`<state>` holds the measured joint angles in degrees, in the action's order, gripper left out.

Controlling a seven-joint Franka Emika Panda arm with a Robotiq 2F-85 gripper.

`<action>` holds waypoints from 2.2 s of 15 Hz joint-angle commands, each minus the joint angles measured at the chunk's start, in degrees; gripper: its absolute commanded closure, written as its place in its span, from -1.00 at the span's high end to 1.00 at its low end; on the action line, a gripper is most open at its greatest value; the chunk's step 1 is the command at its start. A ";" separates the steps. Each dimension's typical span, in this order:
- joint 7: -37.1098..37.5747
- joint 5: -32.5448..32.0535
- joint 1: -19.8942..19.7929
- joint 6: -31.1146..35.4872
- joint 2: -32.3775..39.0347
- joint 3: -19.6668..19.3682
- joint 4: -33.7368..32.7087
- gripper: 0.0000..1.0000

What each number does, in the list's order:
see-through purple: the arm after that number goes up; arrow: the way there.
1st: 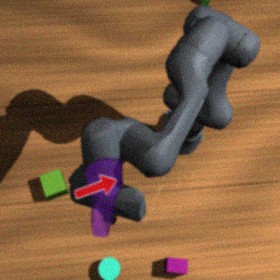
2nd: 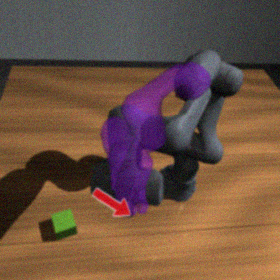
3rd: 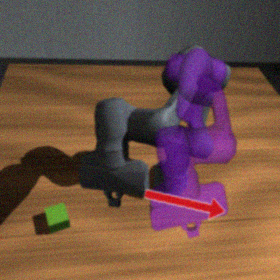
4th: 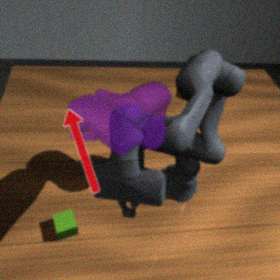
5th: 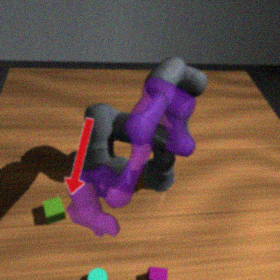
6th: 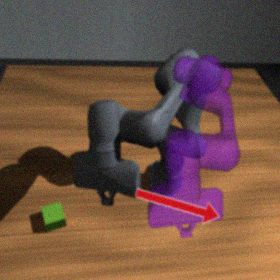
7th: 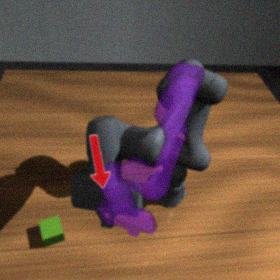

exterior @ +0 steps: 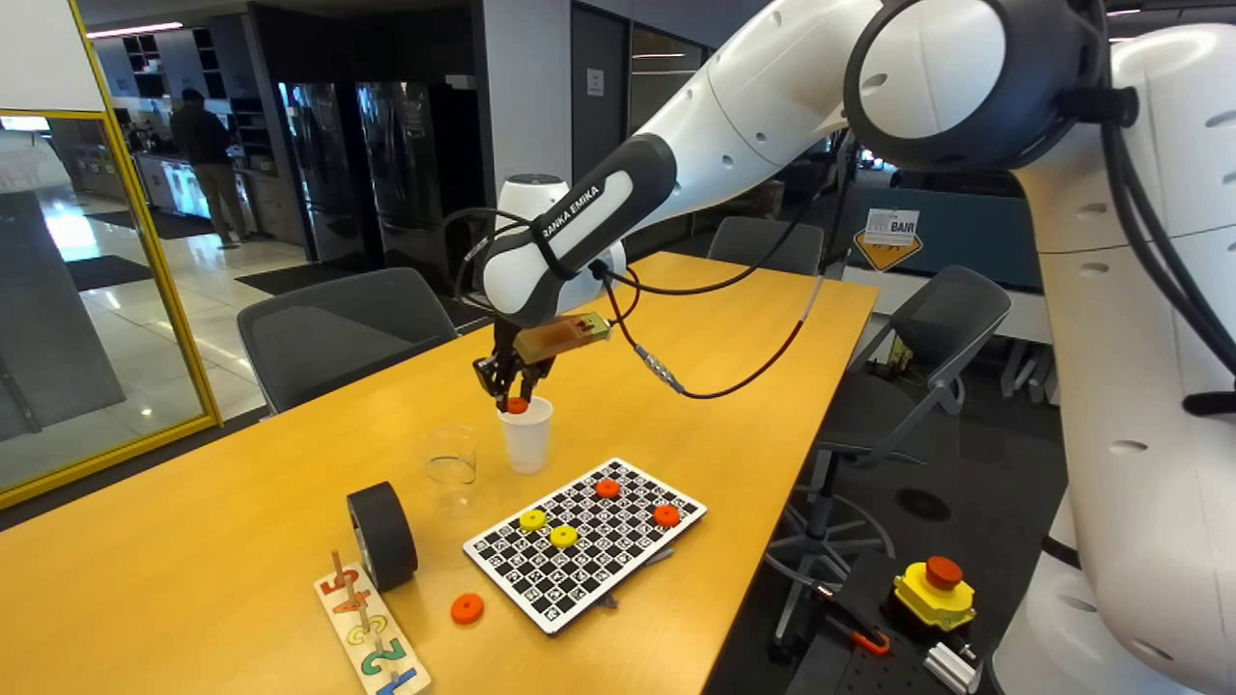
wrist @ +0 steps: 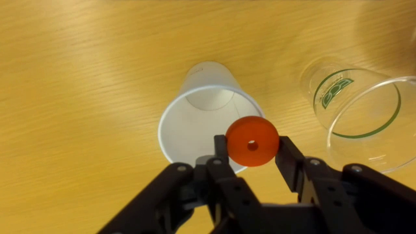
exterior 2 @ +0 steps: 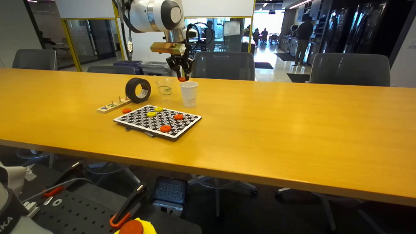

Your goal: Divide the rings equally and put some in the clear cup and the rest in the white cup

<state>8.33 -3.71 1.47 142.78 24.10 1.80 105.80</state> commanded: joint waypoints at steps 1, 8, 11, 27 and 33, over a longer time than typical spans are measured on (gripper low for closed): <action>-2.60 1.70 -0.62 -1.73 3.01 -0.70 -5.44 -0.58; -3.91 1.66 -1.07 -4.09 3.95 -0.85 -6.64 -0.58; -3.90 1.56 -1.05 -5.61 3.88 -0.96 -6.80 -0.57; -4.66 2.25 0.83 -5.22 -15.38 1.11 16.84 1.00; -7.93 3.80 2.34 -4.38 -15.03 3.93 22.85 1.00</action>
<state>4.14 -2.49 3.32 137.08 10.07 5.01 125.68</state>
